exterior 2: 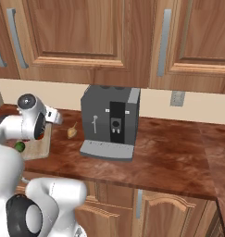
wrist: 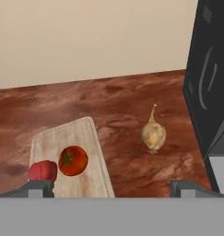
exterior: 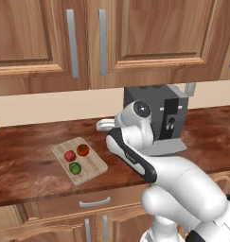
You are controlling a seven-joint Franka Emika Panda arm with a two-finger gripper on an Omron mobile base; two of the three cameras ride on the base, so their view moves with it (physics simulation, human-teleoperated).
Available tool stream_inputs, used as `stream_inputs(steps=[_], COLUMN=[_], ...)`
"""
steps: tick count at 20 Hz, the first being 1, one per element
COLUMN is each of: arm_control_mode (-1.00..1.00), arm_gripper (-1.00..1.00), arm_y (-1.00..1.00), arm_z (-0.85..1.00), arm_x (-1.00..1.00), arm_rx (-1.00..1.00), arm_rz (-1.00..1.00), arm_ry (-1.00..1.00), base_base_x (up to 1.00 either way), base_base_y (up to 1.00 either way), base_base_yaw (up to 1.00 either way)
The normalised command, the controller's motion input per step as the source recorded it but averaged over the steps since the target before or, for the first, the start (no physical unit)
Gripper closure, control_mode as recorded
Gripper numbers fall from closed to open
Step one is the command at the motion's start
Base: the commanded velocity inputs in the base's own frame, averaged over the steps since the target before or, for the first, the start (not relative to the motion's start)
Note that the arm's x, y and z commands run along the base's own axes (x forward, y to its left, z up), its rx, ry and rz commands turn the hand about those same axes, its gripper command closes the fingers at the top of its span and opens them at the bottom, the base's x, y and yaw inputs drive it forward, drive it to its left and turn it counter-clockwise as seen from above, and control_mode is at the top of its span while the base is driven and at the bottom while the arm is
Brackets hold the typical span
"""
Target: Place the avocado, onion, tomato, and bell pepper on the cutting board.
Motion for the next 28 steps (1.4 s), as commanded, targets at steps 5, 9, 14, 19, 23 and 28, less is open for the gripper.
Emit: stream_inputs(steps=[5,9,14,19,23,28], arm_control_mode=[-1.00,-1.00,-1.00,-1.00,-1.00,-1.00], arm_gripper=[-1.00,-1.00,-1.00,-1.00,-1.00,-1.00], arm_y=[-0.01,0.00,0.00,-0.10,-0.17,-0.14], arm_z=[0.00,0.00,0.00,-0.16,-0.34,-0.37], arm_x=[0.45,0.50,0.41,0.18,0.14,0.10], arm_rx=[-0.02,-0.02,-0.02,0.00,0.00,0.00], arm_rz=[-0.03,-0.13,-0.17,-0.09,-0.04,-0.02], arm_ry=[0.07,0.16,0.15,0.08,0.08,0.07], base_base_x=[0.00,0.00,0.00,0.00,0.00,0.00], base_base_y=[0.00,0.00,0.00,0.00,0.00,0.00], base_base_yaw=[0.00,0.00,0.00,0.00,0.00,0.00])
